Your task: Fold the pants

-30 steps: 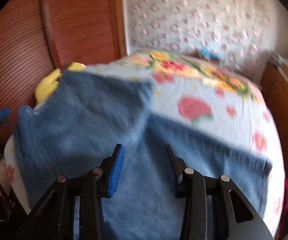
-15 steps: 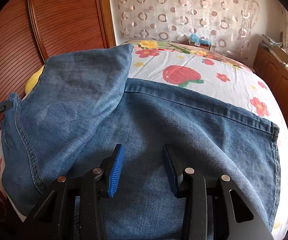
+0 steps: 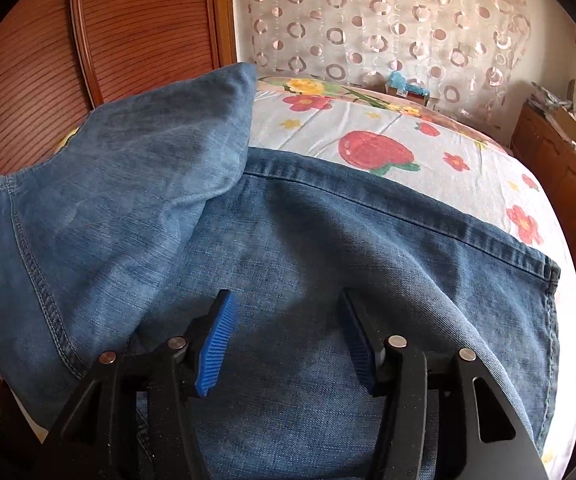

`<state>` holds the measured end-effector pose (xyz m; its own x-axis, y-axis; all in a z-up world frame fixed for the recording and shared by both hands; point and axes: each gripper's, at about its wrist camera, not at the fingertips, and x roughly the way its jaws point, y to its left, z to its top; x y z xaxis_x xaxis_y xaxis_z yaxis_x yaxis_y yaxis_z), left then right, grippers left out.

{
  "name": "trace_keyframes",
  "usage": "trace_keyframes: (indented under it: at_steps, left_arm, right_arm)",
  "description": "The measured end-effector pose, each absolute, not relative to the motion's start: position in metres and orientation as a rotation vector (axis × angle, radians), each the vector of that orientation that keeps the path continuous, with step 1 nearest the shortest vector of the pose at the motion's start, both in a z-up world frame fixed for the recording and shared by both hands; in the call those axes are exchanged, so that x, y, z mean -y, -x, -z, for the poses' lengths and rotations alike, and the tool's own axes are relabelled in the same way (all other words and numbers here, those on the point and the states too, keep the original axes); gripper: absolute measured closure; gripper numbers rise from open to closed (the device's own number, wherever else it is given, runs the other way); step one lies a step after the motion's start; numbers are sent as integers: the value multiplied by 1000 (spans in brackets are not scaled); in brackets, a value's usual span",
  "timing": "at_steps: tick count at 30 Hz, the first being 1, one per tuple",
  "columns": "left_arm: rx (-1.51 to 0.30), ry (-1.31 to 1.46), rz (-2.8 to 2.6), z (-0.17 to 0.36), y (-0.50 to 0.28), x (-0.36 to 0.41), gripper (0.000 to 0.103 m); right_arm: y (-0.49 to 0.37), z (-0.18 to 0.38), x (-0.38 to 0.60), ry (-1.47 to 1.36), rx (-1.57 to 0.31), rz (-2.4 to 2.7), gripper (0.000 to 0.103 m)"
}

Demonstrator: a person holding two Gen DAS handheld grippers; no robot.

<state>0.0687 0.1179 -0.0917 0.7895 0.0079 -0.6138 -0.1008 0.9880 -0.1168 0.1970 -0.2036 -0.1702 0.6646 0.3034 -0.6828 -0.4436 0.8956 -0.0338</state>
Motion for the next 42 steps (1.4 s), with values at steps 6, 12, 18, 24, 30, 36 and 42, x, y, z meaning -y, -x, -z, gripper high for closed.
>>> trace_keyframes:
  at_steps: [6, 12, 18, 24, 30, 36, 42]
  left_arm:
    - [-628, 111, -53, 80, -67, -109, 57]
    - [-621, 136, 30, 73, -74, -95, 21]
    - [-640, 101, 93, 81, -86, -57, 21]
    - [-657, 49, 150, 85, -94, -21, 21]
    - [-666, 25, 196, 85, -103, 7, 21]
    - [-678, -4, 225, 86, -110, 31, 21]
    - [-701, -36, 249, 93, -115, 50, 21]
  right_arm:
    - [-197, 170, 204, 210, -730, -427, 46]
    - [-197, 170, 205, 213, -729, -428, 46]
    - [-191, 167, 215, 226, -725, -417, 46]
    - [-162, 142, 260, 147, -665, -390, 46]
    - [-129, 136, 321, 89, -638, -278, 46]
    - [-105, 150, 370, 22, -662, -198, 46]
    - [-96, 167, 392, -23, -705, -168, 46]
